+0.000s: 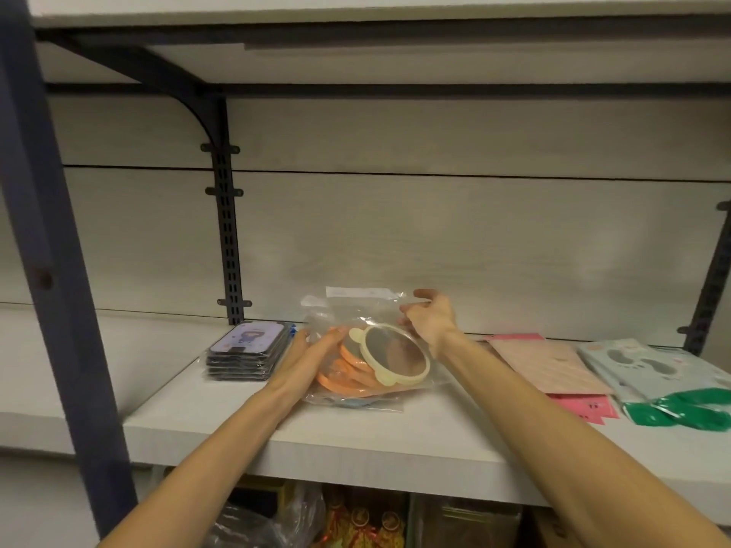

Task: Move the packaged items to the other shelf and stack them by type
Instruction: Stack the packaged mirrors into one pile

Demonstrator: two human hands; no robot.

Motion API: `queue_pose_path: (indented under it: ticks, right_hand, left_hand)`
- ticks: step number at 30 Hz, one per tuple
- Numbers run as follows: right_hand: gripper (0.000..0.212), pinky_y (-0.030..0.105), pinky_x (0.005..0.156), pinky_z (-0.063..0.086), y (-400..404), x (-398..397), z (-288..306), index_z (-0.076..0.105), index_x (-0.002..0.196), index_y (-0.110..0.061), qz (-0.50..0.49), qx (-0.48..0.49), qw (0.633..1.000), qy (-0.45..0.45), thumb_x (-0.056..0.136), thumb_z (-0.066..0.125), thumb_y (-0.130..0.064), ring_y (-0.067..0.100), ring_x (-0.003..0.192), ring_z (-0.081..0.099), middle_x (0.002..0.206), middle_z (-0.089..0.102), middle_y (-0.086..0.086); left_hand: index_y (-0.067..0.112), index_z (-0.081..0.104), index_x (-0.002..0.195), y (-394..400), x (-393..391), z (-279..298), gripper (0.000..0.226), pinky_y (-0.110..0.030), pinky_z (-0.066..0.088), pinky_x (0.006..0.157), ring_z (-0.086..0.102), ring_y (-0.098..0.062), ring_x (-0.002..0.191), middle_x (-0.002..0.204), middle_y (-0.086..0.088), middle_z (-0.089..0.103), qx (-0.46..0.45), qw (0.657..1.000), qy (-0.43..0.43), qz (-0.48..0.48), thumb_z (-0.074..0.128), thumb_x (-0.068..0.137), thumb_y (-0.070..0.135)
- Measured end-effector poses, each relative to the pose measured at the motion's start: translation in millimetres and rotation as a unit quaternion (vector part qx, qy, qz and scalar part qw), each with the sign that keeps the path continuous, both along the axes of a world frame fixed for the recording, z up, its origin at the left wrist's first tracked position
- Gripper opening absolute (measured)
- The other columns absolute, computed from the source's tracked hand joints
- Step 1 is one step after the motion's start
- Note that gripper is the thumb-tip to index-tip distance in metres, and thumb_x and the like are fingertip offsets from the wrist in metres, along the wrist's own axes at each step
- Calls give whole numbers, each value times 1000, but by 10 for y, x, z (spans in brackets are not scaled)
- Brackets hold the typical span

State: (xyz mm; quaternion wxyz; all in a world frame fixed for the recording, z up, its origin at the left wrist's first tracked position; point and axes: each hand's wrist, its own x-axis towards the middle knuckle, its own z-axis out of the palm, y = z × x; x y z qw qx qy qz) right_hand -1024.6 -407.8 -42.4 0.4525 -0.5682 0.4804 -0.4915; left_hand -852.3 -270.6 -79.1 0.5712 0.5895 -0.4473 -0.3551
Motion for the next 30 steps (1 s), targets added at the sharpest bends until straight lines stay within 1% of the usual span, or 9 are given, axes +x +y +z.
queue_pose_path:
  ticks: [3,7,12,14,19,22,25,28,30]
  right_hand:
    - [49,50,84,60,-28,-10,1,47,133,-15,18,46,998,-47,88,63,-5,26,85,69,101,69,13]
    - [67,36,69,58,34,-163,-67,59,121,-8,62,59,994,74,68,79,-44,21,89,68,110,68,9]
    - [79,41,70,62,112,-318,-152,54,123,5,163,153,975,-2,60,92,-25,28,80,76,106,73,20]
    - [100,51,77,61,83,-328,-170,48,130,2,163,180,970,-28,46,97,-21,35,85,76,112,70,24]
    - [108,51,97,55,-102,-265,-340,53,137,-6,181,159,970,-19,42,96,-33,30,96,75,115,73,16]
    - [85,51,94,57,76,-297,-235,71,115,-8,166,140,976,3,41,93,-44,30,94,75,102,77,11]
    - [54,42,87,60,224,-361,-90,73,105,-5,151,131,979,-27,66,89,-40,27,88,75,96,78,11]
    - [41,31,74,58,212,-347,15,70,112,-9,150,45,983,-98,79,85,-28,21,83,71,104,75,14]
    - [48,22,80,55,213,-329,72,60,123,-18,121,-49,985,-115,82,83,-26,14,99,70,117,71,5]
  left_hand:
    - [25,46,145,3,-8,31,103,-36,50,98,65,-14,114,130,5,66,-3,1000,-17,-5,72,63,83]
    - [13,30,152,-33,-87,34,93,-12,48,60,65,1,81,96,13,67,24,999,-31,9,77,82,52]
    - [15,39,134,-77,-161,113,67,-17,45,57,65,-4,79,96,10,65,55,998,-27,9,74,86,46]
    - [14,37,143,-87,-182,150,72,-16,42,58,60,1,79,94,14,59,46,999,-26,4,72,88,45]
    - [13,15,157,-63,-313,246,99,-5,42,48,55,9,71,88,18,54,31,997,-57,-30,76,85,43]
    - [13,4,160,-98,-320,252,112,-8,46,52,62,9,70,93,16,58,16,997,-69,-33,81,82,35]
    - [21,7,160,-151,-318,272,112,-12,49,61,62,1,90,118,9,56,-20,995,-88,-32,85,80,21]
    - [27,27,143,-152,-384,357,85,-16,55,64,69,1,88,130,-1,57,-83,988,-124,-33,78,81,-4]
    - [24,33,137,-210,-395,358,80,-26,60,82,70,-2,99,126,-2,63,-123,984,-118,-46,75,78,-8]
